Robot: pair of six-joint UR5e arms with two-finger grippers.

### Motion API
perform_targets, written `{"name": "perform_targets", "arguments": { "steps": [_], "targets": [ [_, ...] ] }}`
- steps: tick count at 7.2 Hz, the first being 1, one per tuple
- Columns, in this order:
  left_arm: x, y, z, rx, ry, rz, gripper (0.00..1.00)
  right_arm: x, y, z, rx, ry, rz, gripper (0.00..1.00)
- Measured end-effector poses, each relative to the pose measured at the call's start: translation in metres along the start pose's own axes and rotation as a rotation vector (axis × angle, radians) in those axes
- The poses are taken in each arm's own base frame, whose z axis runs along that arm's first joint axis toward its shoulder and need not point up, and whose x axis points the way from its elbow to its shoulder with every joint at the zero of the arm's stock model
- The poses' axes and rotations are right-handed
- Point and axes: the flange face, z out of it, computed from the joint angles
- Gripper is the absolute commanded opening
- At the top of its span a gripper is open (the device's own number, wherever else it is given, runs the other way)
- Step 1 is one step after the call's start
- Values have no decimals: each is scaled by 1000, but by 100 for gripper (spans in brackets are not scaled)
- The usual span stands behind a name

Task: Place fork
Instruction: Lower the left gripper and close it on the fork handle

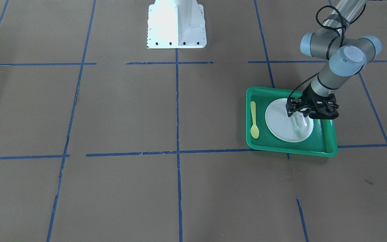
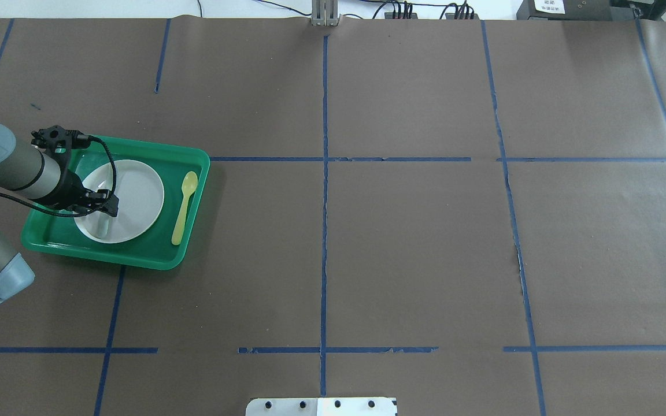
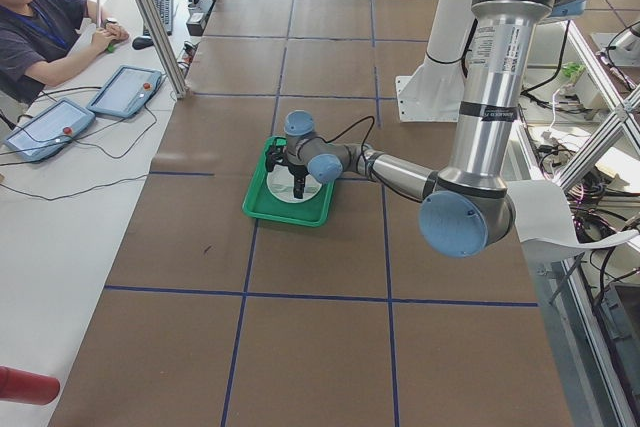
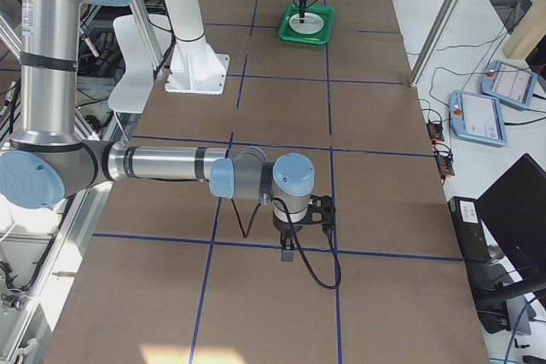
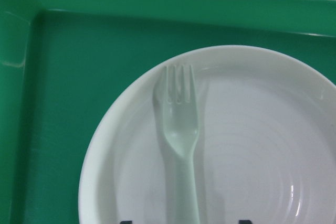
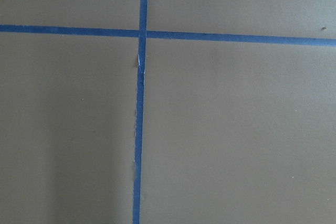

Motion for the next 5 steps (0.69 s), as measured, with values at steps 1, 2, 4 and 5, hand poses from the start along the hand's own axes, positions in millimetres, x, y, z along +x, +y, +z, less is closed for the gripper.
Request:
{"name": "perform_targets", "arguments": {
  "steps": [1,2,4,5],
  "targets": [
    [0,1,2,-3,-1,-1,55,0,0,0,0,0,0,100],
    [1,2,2,-6,0,0,47,0,0,0,0,0,0,100],
    [3,2,2,-8,3,2,47,0,0,0,0,0,0,100],
    [4,2,1,-7,6,3,41,0,0,0,0,0,0,100]
  ]
}}
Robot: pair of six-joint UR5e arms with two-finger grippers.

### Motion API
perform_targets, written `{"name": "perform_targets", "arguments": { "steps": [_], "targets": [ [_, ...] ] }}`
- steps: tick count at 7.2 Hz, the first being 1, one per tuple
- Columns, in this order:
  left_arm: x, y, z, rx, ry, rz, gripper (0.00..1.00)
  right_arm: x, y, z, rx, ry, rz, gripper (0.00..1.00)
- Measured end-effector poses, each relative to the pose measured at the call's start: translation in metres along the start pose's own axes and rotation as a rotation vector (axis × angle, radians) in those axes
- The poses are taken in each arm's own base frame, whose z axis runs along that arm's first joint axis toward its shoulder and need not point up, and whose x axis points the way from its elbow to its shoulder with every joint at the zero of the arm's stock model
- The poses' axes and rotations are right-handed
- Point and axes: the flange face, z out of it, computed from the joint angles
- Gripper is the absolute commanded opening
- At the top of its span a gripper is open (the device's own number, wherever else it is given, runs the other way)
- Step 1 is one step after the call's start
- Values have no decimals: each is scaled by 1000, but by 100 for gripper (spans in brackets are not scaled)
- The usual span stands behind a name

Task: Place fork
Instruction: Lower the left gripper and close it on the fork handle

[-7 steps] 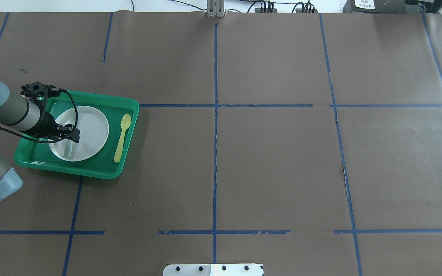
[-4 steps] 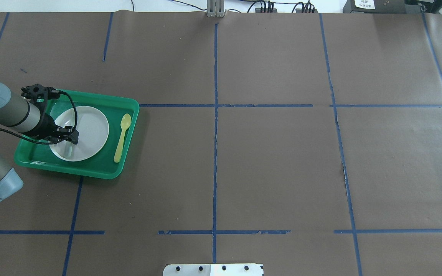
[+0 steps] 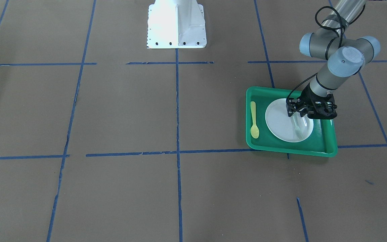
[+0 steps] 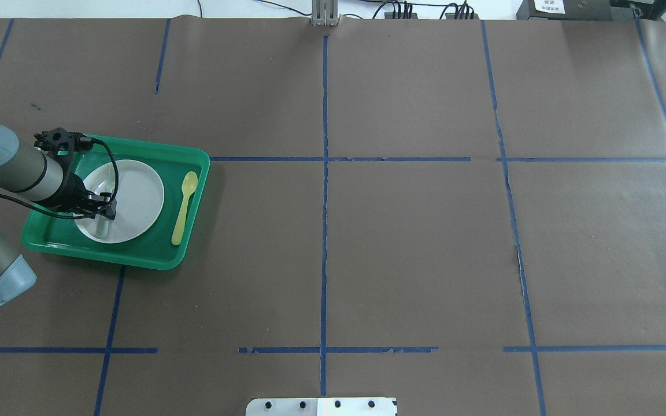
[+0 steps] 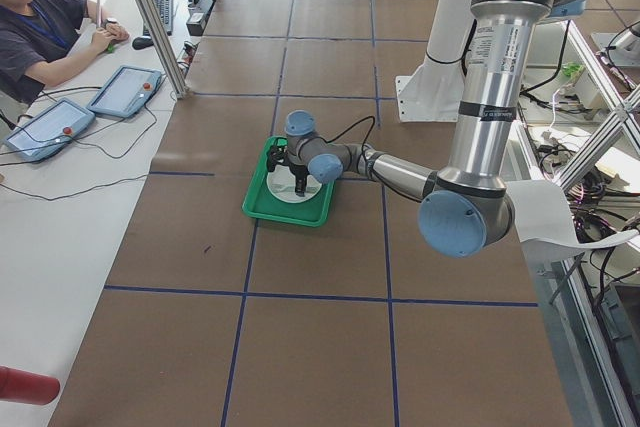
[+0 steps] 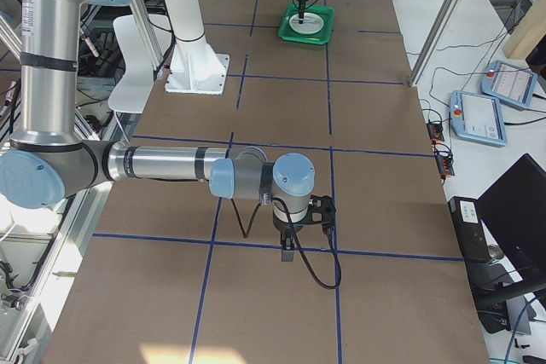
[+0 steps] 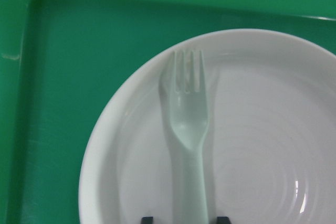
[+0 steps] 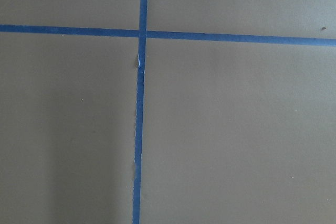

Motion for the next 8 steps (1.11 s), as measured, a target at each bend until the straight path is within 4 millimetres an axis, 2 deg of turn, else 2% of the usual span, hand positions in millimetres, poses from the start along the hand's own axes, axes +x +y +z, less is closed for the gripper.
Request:
{"name": "perform_targets", "arguments": {
  "steps": [1,4,6,8],
  "targets": [
    [1,0,-1,0,1,0,36,0,0,0,0,0,0,100],
    [-1,0,1,-4,-2,-3,36,0,0,0,0,0,1,100],
    [-1,0,1,-6,-2,-5,2,0,0,0,0,0,0,100],
    [-1,1,0,-9,-1,-7,0,0,0,0,0,0,0,100]
  ]
}}
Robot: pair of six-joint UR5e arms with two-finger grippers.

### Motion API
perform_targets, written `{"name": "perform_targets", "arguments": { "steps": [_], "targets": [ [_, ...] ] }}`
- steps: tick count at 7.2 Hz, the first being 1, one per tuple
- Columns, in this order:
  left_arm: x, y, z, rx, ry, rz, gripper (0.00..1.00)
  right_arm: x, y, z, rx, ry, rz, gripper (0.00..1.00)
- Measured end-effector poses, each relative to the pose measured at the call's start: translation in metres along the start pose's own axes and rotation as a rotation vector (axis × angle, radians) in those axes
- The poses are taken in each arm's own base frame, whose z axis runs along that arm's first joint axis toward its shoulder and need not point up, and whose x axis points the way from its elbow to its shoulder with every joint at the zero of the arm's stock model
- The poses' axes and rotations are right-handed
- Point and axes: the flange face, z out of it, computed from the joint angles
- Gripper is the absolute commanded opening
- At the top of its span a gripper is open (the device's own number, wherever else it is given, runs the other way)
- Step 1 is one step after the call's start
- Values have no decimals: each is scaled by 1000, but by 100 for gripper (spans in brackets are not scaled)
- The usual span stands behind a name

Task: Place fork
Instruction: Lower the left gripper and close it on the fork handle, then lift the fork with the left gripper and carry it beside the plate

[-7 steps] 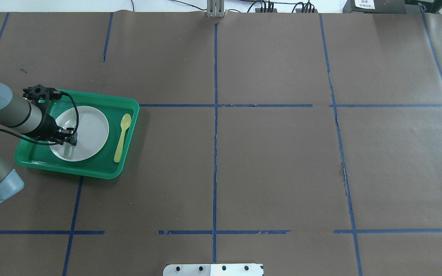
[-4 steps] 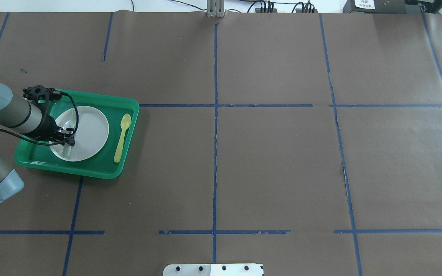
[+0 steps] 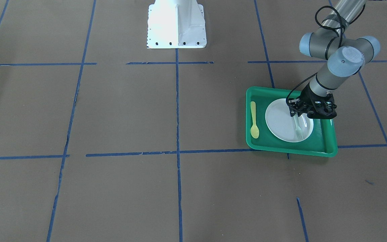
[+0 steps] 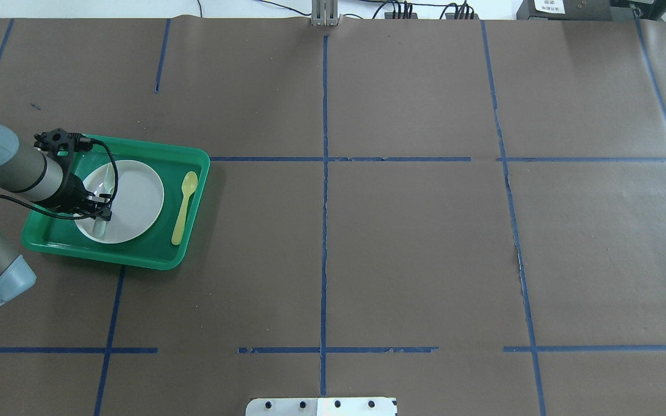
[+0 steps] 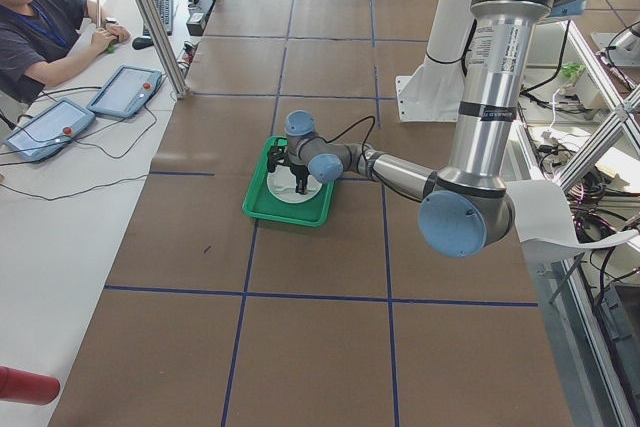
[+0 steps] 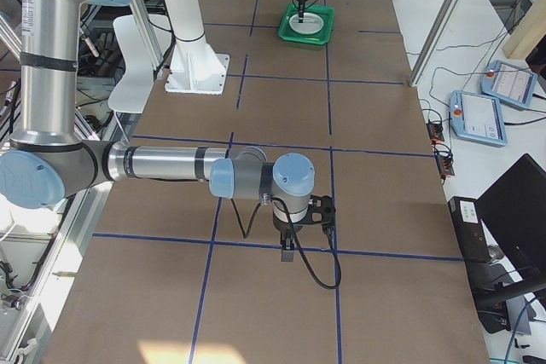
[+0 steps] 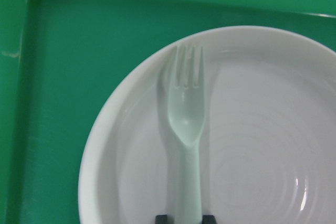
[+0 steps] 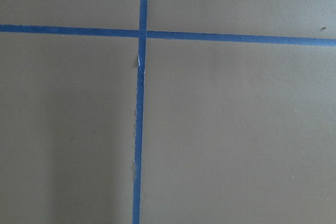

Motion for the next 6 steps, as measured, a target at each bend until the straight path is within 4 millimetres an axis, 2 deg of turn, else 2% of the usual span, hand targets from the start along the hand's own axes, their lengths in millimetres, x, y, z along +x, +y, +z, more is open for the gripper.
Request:
{"name": "perform_targets", "arguments": {
  "steps": [2,4,6],
  "targets": [
    [2,0,-5,4,6,-1,0,0,0,0,0,0,0,100],
    [4,-3,-18,2,33,0,0,0,0,0,0,0,1,100],
    [-10,-15,-40,23,56,-9,0,0,0,0,0,0,0,100]
  ]
}}
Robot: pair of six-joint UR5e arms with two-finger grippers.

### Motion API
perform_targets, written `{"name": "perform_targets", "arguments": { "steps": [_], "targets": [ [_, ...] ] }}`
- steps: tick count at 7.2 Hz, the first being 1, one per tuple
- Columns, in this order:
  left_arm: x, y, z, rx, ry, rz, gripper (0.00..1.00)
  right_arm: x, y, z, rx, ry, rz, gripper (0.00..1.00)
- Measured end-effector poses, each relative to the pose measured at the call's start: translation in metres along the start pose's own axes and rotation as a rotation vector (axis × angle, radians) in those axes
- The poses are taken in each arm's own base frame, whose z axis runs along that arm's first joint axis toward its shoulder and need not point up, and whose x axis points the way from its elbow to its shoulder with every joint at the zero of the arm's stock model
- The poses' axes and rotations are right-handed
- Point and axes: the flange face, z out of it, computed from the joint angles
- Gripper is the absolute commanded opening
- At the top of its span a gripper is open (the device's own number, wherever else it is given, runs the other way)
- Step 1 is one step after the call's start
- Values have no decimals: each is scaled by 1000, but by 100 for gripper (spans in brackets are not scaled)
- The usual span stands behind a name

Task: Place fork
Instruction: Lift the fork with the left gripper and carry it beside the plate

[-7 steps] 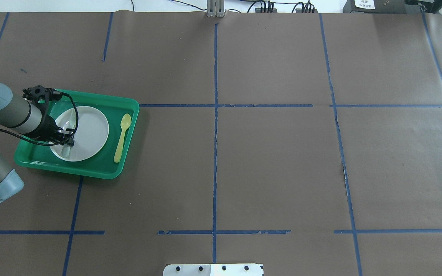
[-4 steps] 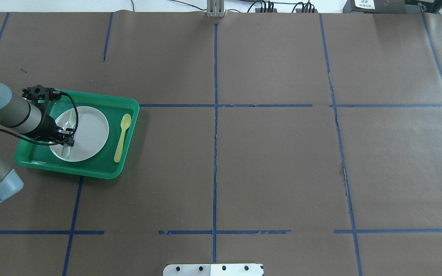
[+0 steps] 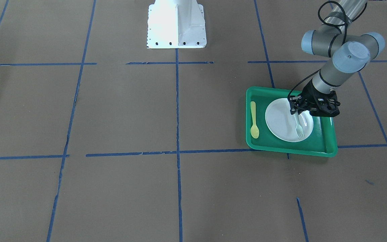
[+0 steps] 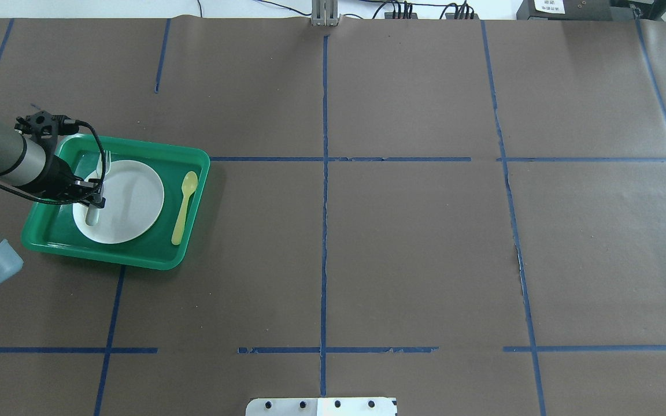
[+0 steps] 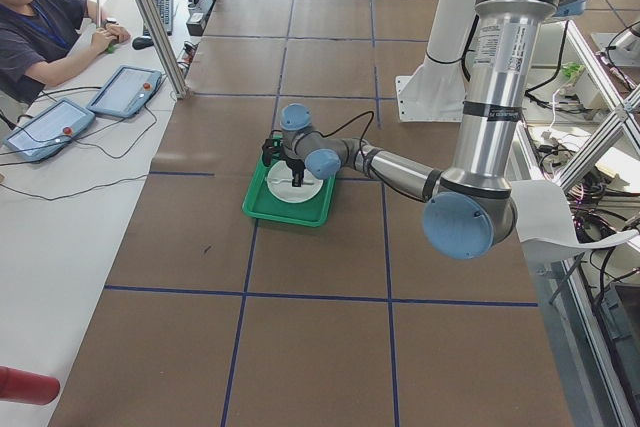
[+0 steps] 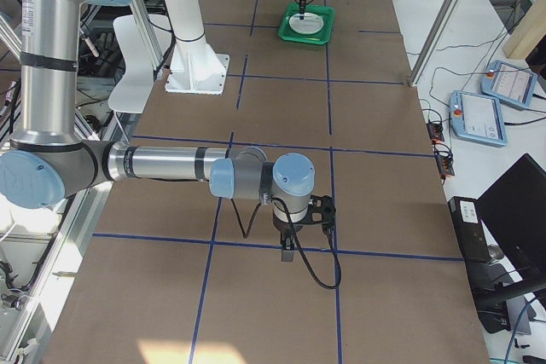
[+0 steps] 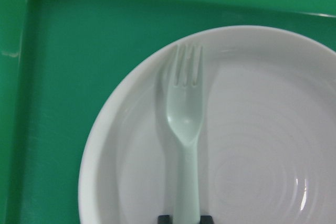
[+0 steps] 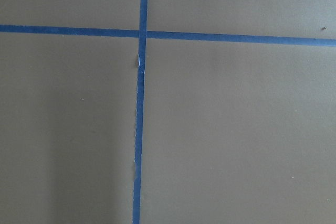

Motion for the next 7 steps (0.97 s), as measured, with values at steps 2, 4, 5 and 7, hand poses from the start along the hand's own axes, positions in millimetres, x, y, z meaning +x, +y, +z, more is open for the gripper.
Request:
{"name": "perform_targets", "arguments": {
  "steps": [2,4,5,7],
  "targets": [
    [-31,-5,-14,21,-15,39,0,0,0,0,0,0,0,100],
    [-59,3,-10,10,-41,66,0,0,0,0,0,0,0,100],
    [-63,5,-7,4,-46,69,0,0,0,0,0,0,0,100],
    [-64,7,-1,-7,-51,66,77,0,0,0,0,0,0,100]
  ]
}}
